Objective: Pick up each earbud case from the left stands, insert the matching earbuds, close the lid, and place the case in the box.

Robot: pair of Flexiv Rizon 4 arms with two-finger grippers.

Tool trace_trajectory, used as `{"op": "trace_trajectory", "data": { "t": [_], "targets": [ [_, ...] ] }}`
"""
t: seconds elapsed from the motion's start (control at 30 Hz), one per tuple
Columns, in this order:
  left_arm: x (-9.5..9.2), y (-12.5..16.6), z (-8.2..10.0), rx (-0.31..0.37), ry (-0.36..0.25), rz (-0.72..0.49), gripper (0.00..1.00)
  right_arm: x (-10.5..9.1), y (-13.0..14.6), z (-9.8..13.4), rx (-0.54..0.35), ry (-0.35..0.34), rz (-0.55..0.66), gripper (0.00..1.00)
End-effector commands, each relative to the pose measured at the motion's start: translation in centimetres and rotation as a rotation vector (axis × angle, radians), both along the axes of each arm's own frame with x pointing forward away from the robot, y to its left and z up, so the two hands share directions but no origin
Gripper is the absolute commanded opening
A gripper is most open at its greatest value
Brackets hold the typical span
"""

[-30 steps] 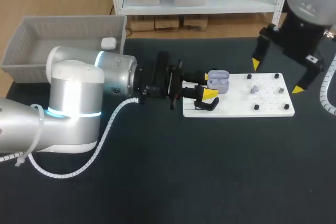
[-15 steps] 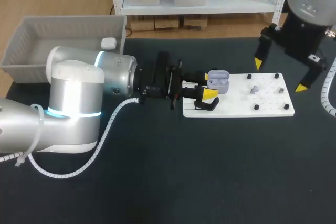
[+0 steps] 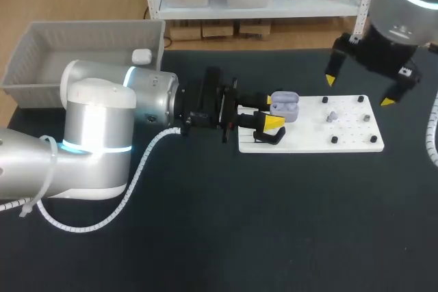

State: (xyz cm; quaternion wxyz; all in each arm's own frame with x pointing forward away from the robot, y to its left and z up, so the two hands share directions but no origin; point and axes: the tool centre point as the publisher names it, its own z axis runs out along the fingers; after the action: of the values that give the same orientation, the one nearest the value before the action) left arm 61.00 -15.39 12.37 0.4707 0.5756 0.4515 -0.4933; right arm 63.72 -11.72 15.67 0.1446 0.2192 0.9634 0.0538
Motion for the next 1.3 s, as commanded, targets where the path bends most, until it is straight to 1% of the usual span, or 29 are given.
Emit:
{"op": "trace_trajectory", "data": {
  "t": [0.03, 0.13, 0.27, 0.4, 0.67, 0.8, 0.87, 0.97, 1.1, 1.2, 1.23, 1.3],
  "targets": [
    [-0.1, 0.0, -0.1, -0.003, -0.003, 0.006, 0.0, 0.5, -0.1, -0.3, 0.0, -0.035, 0.06, 1.0],
    [-0.1, 0.0, -0.1, -0.003, -0.003, 0.006, 0.0, 1.1, 0.5, -0.8, -0.043, -0.045, 0.136, 1.0],
    [-0.1, 0.0, -0.1, -0.003, -0.003, 0.006, 0.0, 2.1, 0.7, -2.2, -0.062, -0.029, 0.176, 1.0],
    [-0.1, 0.0, -0.1, -0.003, -0.003, 0.006, 0.0, 2.8, 0.5, -4.2, -0.055, 0.011, 0.181, 1.0],
    [-0.1, 0.0, -0.1, -0.003, -0.003, 0.006, 0.0, 3.5, 0.7, -7.2, -0.03, 0.059, 0.208, 1.0],
    [-0.1, 0.0, -0.1, -0.003, -0.003, 0.006, 0.0, 3.9, 0.5, -8.1, -0.029, 0.067, 0.212, 0.94],
    [-0.1, 0.0, -0.1, -0.003, -0.003, 0.006, 0.0, 3.9, 0.3, -8.4, -0.024, 0.069, 0.211, 0.89],
    [-0.1, 0.0, -0.1, -0.003, -0.003, 0.006, 0.0, 4.0, 0.0, -8.7, -0.019, 0.069, 0.209, 0.87],
    [-0.1, 0.0, -0.1, -0.003, -0.003, 0.006, 0.0, 3.9, -0.2, -8.9, -0.018, 0.068, 0.209, 0.8],
    [-0.1, 0.0, -0.1, -0.003, -0.003, 0.006, 0.0, 3.8, -0.4, -9.2, -0.015, 0.071, 0.21, 0.69],
    [-0.1, 0.0, -0.1, -0.003, -0.003, 0.006, 0.0, 3.8, -0.5, -9.4, -0.015, 0.072, 0.21, 0.68],
    [-0.1, 0.0, -0.1, -0.003, -0.003, 0.006, 0.0, 3.8, -0.5, -9.6, -0.013, 0.076, 0.212, 0.62]
  ]
}}
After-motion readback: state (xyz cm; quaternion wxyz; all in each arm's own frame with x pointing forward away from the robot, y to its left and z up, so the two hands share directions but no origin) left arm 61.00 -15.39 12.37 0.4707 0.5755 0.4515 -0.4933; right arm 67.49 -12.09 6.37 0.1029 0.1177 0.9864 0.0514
